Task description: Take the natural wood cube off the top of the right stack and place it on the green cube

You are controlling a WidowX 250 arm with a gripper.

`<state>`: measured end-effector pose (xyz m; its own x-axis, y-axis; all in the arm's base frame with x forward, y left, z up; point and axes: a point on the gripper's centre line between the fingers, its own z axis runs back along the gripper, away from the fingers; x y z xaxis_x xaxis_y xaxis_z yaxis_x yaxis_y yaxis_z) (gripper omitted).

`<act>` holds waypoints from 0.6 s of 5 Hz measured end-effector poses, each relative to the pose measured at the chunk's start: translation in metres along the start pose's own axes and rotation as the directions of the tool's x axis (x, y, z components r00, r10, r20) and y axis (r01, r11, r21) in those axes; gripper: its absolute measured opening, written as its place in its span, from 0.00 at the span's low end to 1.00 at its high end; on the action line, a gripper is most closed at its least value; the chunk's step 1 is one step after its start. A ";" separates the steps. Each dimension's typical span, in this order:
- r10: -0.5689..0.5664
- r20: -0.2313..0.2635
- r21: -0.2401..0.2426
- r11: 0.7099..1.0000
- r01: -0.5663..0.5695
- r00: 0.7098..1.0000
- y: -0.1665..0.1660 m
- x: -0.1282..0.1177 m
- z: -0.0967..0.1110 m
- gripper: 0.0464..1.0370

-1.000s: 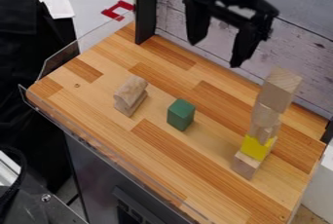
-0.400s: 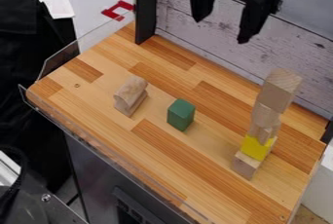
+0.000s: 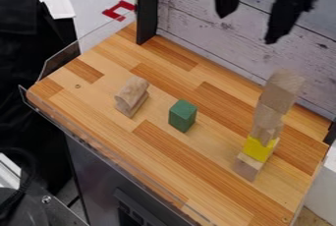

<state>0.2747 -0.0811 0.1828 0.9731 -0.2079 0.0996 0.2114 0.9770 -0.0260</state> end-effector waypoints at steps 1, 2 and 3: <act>-0.042 -0.001 0.004 0.999 0.042 0.999 -0.016 -0.002 0.000 0.96; -0.043 -0.015 -0.003 0.999 0.043 0.999 -0.024 -0.001 -0.005 0.96; -0.045 -0.048 -0.011 0.999 0.044 0.998 -0.031 0.004 -0.019 0.96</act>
<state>0.2739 -0.1134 0.1647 0.9659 -0.2534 0.0533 0.2553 0.9663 -0.0322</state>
